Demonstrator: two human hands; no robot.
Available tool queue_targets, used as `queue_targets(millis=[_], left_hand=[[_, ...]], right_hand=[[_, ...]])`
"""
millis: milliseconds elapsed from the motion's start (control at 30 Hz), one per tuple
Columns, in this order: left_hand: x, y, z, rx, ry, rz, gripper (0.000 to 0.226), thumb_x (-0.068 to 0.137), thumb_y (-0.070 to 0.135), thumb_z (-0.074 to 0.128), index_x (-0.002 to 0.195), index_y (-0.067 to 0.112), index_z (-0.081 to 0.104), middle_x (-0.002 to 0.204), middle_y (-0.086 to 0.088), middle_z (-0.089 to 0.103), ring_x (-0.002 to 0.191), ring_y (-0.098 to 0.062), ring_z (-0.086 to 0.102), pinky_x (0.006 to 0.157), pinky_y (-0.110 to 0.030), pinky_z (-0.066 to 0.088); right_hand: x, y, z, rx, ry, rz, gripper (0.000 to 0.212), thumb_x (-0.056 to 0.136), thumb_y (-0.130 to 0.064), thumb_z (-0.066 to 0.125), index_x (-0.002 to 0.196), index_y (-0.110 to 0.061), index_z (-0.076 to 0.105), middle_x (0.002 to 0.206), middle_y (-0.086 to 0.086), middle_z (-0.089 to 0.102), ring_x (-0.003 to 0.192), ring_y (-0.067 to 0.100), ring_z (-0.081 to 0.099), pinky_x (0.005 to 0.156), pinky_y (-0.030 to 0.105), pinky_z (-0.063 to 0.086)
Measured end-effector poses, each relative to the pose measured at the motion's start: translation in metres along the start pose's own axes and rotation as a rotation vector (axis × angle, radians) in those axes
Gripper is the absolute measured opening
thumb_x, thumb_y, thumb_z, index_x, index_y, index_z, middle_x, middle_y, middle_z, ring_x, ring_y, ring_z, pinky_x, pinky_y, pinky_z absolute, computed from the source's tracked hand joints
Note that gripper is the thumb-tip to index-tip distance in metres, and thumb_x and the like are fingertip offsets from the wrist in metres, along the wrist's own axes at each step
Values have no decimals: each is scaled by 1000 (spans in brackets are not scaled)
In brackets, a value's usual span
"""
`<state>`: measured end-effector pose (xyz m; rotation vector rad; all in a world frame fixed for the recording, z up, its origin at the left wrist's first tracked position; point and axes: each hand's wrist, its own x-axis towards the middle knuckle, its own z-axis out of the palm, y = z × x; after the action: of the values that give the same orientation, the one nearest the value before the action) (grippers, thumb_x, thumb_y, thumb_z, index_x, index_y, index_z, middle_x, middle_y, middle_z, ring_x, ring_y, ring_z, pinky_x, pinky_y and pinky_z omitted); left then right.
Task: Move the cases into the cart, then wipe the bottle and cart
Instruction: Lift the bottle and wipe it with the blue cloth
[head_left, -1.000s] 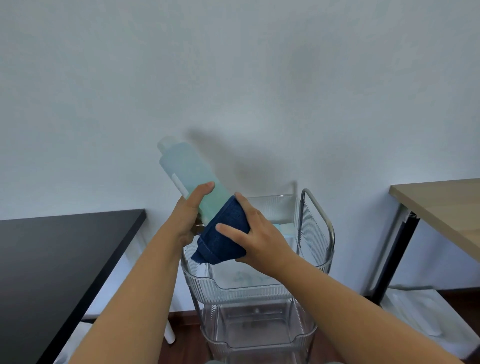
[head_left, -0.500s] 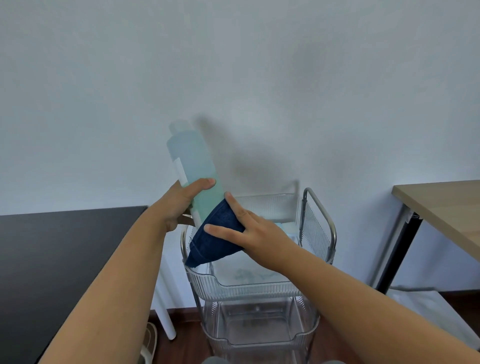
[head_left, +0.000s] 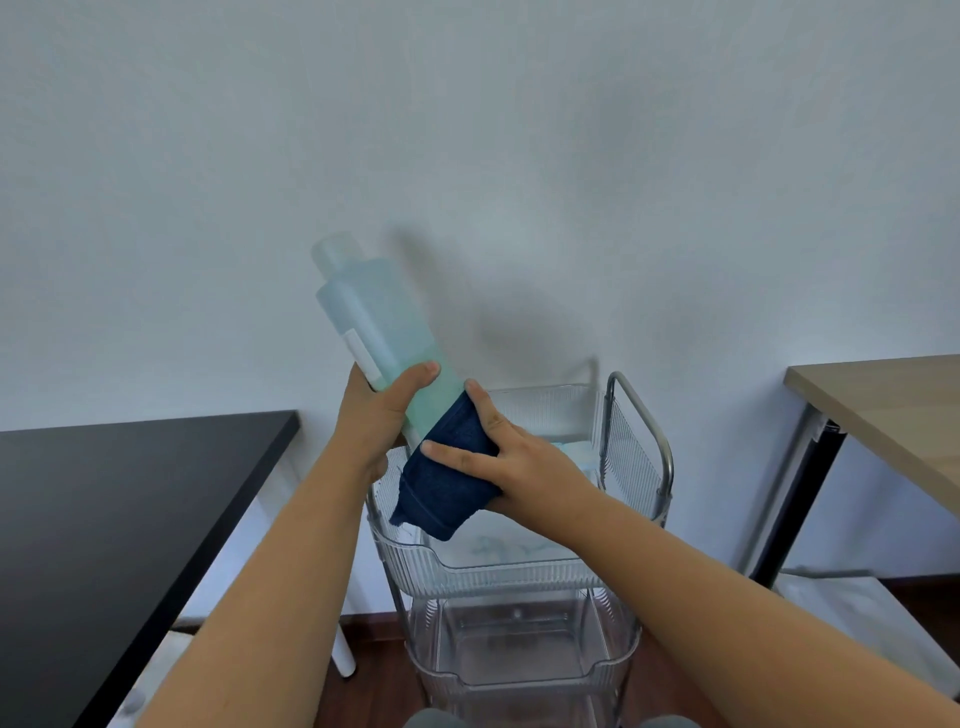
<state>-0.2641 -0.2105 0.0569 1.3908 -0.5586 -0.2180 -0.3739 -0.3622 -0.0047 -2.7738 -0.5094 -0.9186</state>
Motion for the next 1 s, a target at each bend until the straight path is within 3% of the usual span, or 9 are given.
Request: queue_targets(millis=[233,400,500,567,700,767,833,900,1000], left_hand=[[3,-4,18,-55,61,-134,50,61,50,76,107,31,63,92,4,77,77,-17,75,59,-34,58],[13,-6,23,3,-40,-125,35,71,45,76,104,34,68,97,0,77,82,-21,75,60,-37,58],[20,-8,25,26,-51,-104,20,74,40,77,93,41,70,95,2,76,80,-18,75,57,-35,58],[23,-13,27,20,-21,-104,26,73,36,78,96,38,68,93,2,76,79,-17,75,56,-36,58],[32,-29,39,-32,90,-101,43,70,30,82,109,23,65,95,-2,76,80,-20,75,56,-39,58],[38,-44,48,-17,143,-96,56,67,23,86,117,14,61,102,-9,74,86,-26,74,62,-47,61],[43,-66,59,30,191,-149,68,64,17,90,121,9,54,108,-9,69,93,-27,70,74,-48,61],[45,-90,72,73,211,-216,66,65,13,89,116,15,46,104,-2,64,90,-20,65,72,-38,57],[47,-124,91,128,132,-306,52,76,9,79,105,19,38,96,-3,57,74,-15,54,55,-27,45]], right_hand=[[-3,16,-3,-89,98,7,73,84,-19,73,144,-39,36,160,20,4,136,36,37,77,46,59],[-10,25,-8,-147,85,10,79,86,-5,66,145,-44,33,162,15,4,132,32,41,66,35,57],[-15,36,-12,-128,-45,7,96,81,7,64,145,-52,25,163,5,-4,122,31,52,58,31,54],[-17,45,-15,-131,-133,36,105,78,13,60,144,-57,19,163,-1,-5,107,30,59,53,29,50],[-24,65,-23,-56,-154,233,98,79,10,51,141,-59,21,160,-5,21,91,28,63,61,28,43],[-29,73,-29,117,-56,447,90,77,8,49,138,-56,30,134,-9,54,83,7,64,62,12,40],[-32,77,-34,288,64,657,70,78,1,51,125,-50,41,94,-17,64,63,-7,56,49,5,39],[-35,81,-35,423,121,781,43,80,-7,56,105,-39,45,86,-17,67,63,-7,57,49,7,39],[-38,88,-38,562,137,909,21,79,-13,61,92,-27,54,72,-8,71,71,2,57,71,15,43]])
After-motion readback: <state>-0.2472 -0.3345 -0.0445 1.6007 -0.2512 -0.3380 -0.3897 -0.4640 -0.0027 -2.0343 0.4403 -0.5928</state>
